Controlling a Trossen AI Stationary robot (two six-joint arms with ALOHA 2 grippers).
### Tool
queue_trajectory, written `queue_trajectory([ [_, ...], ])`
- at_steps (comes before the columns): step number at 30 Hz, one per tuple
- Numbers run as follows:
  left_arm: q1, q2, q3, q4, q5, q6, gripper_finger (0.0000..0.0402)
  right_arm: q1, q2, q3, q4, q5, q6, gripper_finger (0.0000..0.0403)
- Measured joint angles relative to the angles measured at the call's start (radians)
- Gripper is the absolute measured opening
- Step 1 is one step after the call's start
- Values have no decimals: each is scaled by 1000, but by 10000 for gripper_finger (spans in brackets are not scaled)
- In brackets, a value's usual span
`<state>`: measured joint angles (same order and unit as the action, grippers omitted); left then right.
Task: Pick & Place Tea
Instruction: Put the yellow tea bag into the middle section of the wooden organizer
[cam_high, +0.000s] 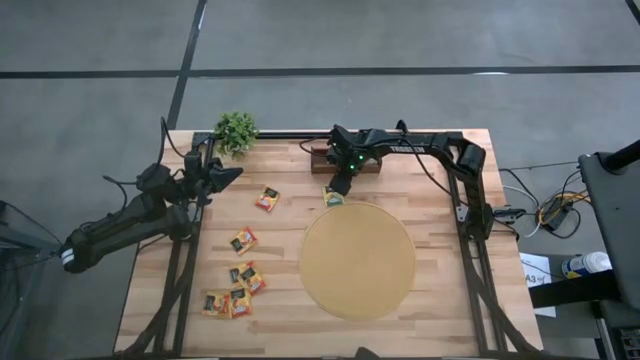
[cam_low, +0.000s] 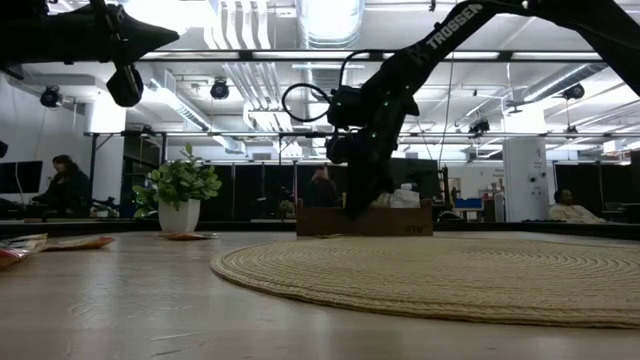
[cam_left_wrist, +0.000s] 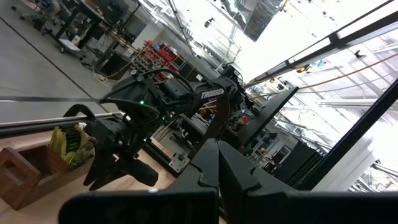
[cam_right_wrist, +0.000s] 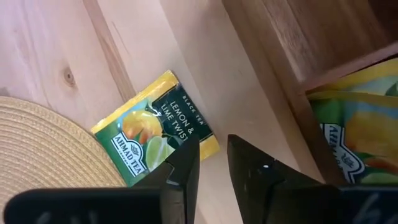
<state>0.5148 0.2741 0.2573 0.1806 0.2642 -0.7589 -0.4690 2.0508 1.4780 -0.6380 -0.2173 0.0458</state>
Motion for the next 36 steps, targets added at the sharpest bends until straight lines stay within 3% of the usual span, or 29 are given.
queue_trajectory([
  [28, 0, 0, 0, -4, 0, -2, 0, 25, 100, 7, -6, -14, 135, 78],
  [36, 0, 0, 0, -3, 0, -2, 0, 25, 90, 5, -9, -11, 136, 15],
])
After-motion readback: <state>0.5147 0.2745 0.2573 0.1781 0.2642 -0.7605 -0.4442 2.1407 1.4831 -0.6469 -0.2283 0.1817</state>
